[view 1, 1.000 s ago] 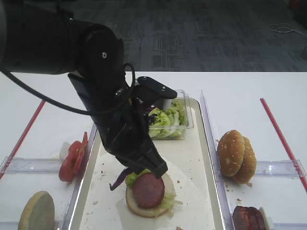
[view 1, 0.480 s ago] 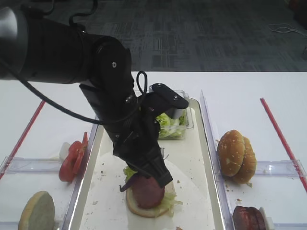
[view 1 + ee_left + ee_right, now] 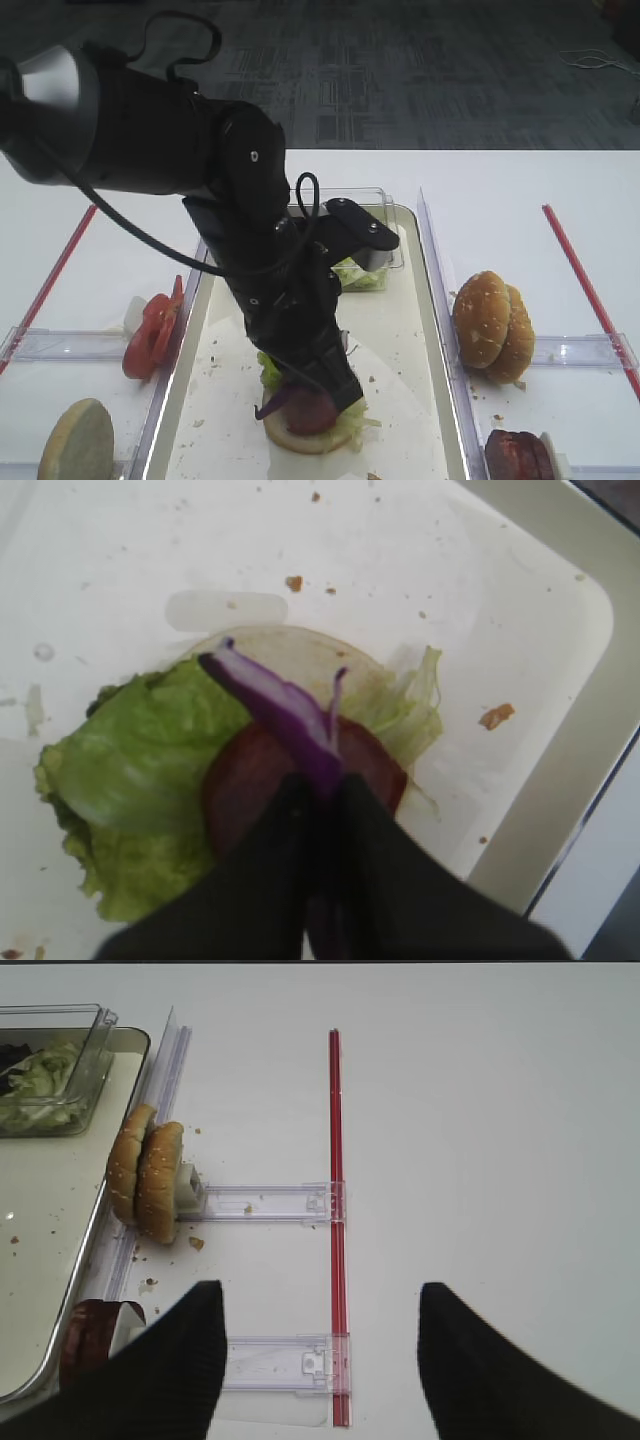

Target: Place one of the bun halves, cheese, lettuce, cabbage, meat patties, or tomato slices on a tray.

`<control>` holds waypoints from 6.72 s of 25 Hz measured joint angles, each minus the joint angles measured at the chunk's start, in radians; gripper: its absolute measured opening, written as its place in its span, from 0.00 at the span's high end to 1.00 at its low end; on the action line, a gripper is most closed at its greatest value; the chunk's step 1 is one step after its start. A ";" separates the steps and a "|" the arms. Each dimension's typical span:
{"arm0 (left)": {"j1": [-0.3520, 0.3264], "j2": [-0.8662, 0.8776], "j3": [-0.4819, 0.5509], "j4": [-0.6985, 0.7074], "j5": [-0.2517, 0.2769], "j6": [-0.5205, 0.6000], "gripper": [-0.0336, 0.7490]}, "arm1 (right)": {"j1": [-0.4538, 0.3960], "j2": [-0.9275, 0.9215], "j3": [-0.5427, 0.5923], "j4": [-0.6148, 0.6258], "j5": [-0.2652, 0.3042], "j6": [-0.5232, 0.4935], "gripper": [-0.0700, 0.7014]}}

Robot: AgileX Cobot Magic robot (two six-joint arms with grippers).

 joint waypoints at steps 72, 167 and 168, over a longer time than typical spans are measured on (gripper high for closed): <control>0.019 0.035 -0.334 0.124 0.374 -0.358 0.45 | 0.000 0.000 0.000 0.000 0.000 0.000 0.35; 0.761 -0.623 0.453 0.223 0.287 -0.330 0.45 | 0.000 0.000 0.000 0.000 0.000 0.000 0.35; 0.761 -0.646 0.467 0.223 0.282 -0.330 0.45 | 0.000 0.000 0.000 0.000 0.000 0.000 0.35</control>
